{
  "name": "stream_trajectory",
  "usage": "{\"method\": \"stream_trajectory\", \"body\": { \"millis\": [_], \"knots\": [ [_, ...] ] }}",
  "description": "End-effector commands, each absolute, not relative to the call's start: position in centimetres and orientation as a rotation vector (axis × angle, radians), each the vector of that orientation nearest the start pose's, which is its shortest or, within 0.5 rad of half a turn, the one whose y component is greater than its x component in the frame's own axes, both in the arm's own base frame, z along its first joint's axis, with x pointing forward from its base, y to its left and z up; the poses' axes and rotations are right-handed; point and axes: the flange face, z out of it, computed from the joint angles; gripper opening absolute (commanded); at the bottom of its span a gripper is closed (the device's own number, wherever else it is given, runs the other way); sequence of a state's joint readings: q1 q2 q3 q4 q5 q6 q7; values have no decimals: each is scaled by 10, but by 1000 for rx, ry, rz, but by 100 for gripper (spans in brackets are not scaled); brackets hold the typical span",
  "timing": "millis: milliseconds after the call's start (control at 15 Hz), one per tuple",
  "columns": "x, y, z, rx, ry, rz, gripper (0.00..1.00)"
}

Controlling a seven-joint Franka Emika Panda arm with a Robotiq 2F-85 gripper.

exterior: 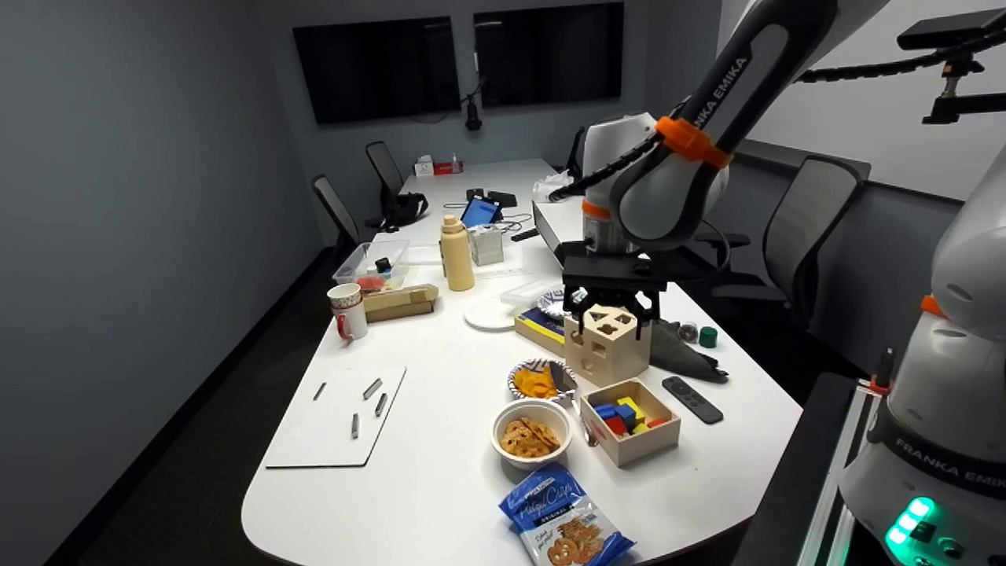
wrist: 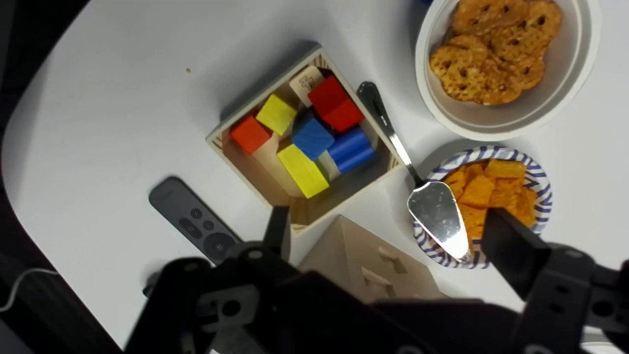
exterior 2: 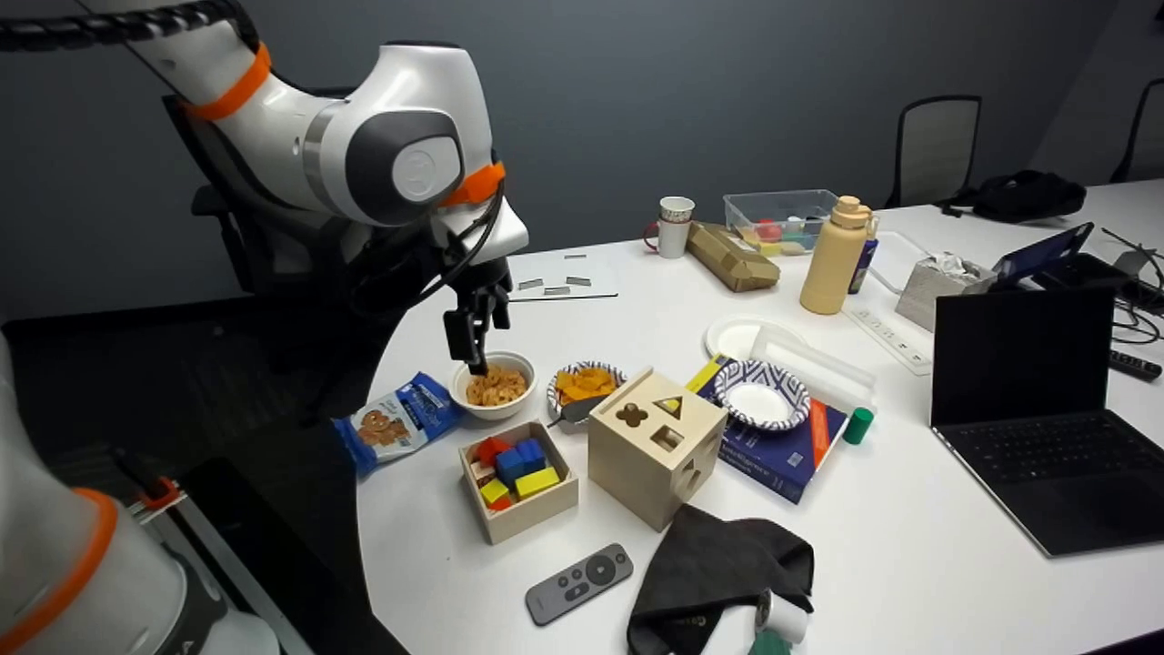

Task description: Place the blue rectangular block in the wooden box

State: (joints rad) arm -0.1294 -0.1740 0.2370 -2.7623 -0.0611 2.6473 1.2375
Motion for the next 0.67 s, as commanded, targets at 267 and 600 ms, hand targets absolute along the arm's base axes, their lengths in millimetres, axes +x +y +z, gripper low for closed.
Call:
{"method": "stream_trajectory", "body": {
  "millis": [267, 600],
  "knots": [
    [393, 39, 206, -2308, 2093, -149, 100],
    [394, 18, 189, -2024, 2270, -216, 100]
  ]
}}
